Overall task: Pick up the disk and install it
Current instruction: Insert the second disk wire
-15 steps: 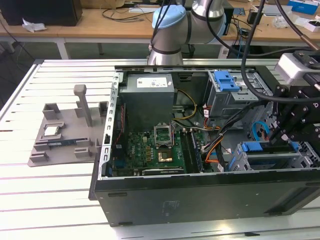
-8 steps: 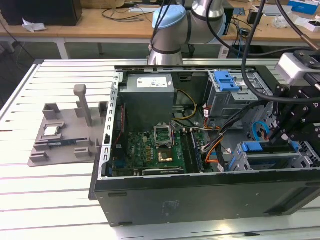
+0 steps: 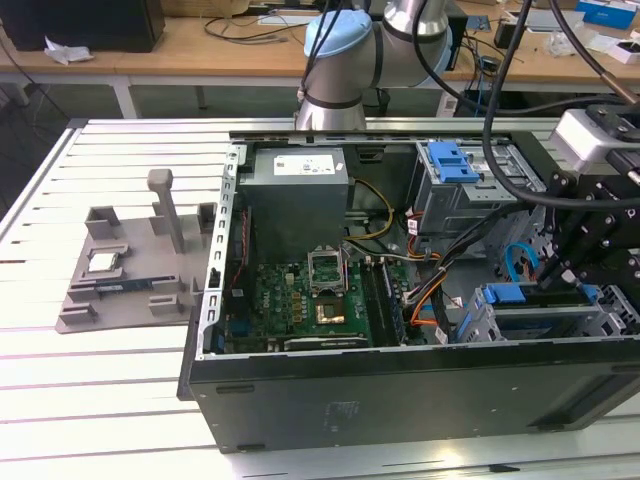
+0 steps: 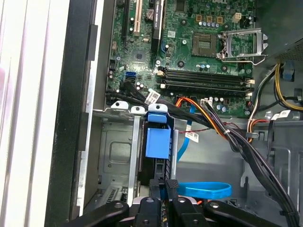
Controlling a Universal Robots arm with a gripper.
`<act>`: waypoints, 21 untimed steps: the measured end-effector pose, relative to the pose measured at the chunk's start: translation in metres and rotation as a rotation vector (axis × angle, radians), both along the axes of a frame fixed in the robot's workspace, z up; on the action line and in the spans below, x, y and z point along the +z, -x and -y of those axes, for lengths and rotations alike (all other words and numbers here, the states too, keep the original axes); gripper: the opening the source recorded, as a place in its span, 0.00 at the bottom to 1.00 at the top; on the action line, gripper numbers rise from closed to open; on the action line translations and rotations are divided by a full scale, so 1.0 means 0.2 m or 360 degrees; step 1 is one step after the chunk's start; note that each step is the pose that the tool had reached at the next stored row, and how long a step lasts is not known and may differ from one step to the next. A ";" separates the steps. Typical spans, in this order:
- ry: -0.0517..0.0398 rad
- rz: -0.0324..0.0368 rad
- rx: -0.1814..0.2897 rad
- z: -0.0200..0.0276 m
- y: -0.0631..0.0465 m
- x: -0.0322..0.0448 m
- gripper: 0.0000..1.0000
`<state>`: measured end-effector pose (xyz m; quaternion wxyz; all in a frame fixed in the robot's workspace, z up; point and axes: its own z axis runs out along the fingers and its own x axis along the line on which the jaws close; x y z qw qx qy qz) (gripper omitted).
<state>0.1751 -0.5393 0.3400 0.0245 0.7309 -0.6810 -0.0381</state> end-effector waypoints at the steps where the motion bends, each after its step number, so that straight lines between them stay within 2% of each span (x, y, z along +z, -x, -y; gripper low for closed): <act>1: -0.0001 0.0000 0.0000 0.000 0.00 -0.002 0.17; 2: -0.0001 0.0000 0.0000 0.000 0.00 -0.001 0.24; 4: 0.0000 0.0000 0.0000 0.000 0.00 0.001 0.24; 8: 0.0000 0.0000 0.0000 0.000 0.00 0.062 0.24; 10: -0.0004 -0.0006 0.0001 -0.001 0.00 0.053 0.24; 11: -0.0005 -0.0006 0.0002 -0.003 0.00 0.052 0.22; 13: -0.0005 -0.0006 0.0002 -0.011 0.00 0.053 0.11; 14: -0.0004 -0.0006 0.0002 -0.014 0.00 0.070 0.11; 15: -0.0005 -0.0006 0.0002 -0.014 0.00 0.153 0.11; 16: -0.0005 -0.0006 0.0002 -0.014 0.00 0.220 0.11; 17: -0.0005 -0.0006 0.0002 -0.014 0.00 0.251 0.11; 21: -0.0005 -0.0006 0.0002 -0.014 0.00 0.254 0.11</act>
